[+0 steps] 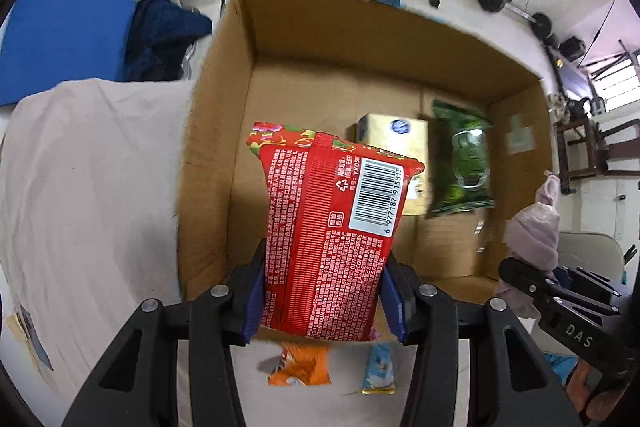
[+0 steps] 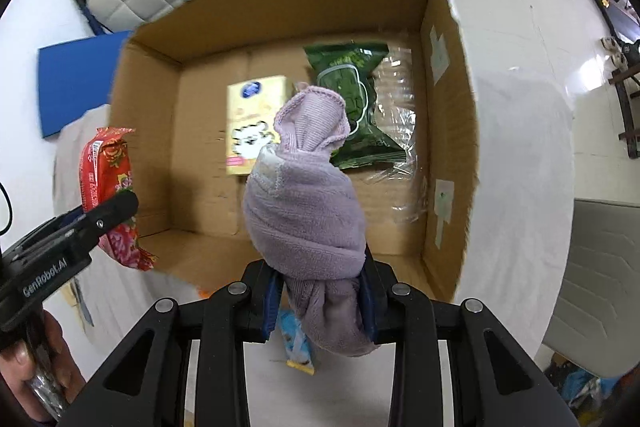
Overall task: Organize soft objects
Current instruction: 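Carry the wafer pack and sock into the box and release both, then grasp the orange snack bag with left gripper while right gripper grasps blue drink tube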
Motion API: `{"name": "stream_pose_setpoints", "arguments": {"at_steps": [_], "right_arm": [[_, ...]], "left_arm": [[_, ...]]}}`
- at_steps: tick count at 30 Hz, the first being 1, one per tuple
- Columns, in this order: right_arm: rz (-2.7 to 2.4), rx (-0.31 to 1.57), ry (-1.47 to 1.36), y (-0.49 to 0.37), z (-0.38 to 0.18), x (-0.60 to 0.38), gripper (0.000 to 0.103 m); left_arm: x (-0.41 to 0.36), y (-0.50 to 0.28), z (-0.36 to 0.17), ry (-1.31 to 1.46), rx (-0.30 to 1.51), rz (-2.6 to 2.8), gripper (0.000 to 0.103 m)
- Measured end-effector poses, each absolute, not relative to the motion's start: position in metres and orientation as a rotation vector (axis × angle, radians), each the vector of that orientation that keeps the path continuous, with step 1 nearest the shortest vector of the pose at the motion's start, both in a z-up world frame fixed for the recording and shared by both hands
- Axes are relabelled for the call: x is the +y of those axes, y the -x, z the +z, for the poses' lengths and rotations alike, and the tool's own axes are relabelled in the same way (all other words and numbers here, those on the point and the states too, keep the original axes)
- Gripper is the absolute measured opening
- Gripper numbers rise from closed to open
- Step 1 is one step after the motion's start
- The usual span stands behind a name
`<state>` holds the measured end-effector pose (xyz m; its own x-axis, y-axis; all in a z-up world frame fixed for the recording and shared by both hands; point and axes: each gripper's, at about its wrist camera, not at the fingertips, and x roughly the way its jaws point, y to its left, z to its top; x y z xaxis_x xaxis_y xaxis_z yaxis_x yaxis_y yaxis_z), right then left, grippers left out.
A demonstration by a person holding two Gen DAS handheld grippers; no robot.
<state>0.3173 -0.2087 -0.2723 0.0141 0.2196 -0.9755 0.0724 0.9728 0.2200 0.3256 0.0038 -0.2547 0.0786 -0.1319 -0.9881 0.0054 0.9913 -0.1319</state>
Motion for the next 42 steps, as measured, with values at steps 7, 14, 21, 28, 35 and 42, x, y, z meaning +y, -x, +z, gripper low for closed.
{"name": "stream_pose_setpoints", "arguments": {"at_steps": [7, 14, 21, 28, 35, 42], "right_arm": [[0.1, 1.618, -0.191, -0.332, -0.314, -0.204, 0.035], [0.112, 1.66, -0.225, -0.337, -0.332, -0.204, 0.049], [0.097, 1.632, -0.197, -0.332, -0.321, -0.211, 0.052], [0.086, 1.591, -0.146, -0.312, -0.303, -0.204, 0.053], [0.074, 1.523, -0.088, -0.283, -0.27, -0.195, 0.058], [0.06, 1.423, -0.085, -0.256, -0.228, -0.196, 0.094]], "left_arm": [[-0.012, -0.335, -0.286, 0.071, 1.569, -0.131, 0.046], [-0.018, -0.334, -0.295, 0.099, 1.621, -0.15, 0.047], [-0.018, -0.323, -0.273, 0.087, 1.577, -0.142, 0.047], [-0.009, -0.301, -0.239, 0.063, 1.479, -0.077, 0.055], [-0.008, -0.275, -0.206, 0.068, 1.385, -0.057, 0.079], [-0.002, -0.249, -0.169, 0.021, 1.278, -0.011, 0.097]]}}
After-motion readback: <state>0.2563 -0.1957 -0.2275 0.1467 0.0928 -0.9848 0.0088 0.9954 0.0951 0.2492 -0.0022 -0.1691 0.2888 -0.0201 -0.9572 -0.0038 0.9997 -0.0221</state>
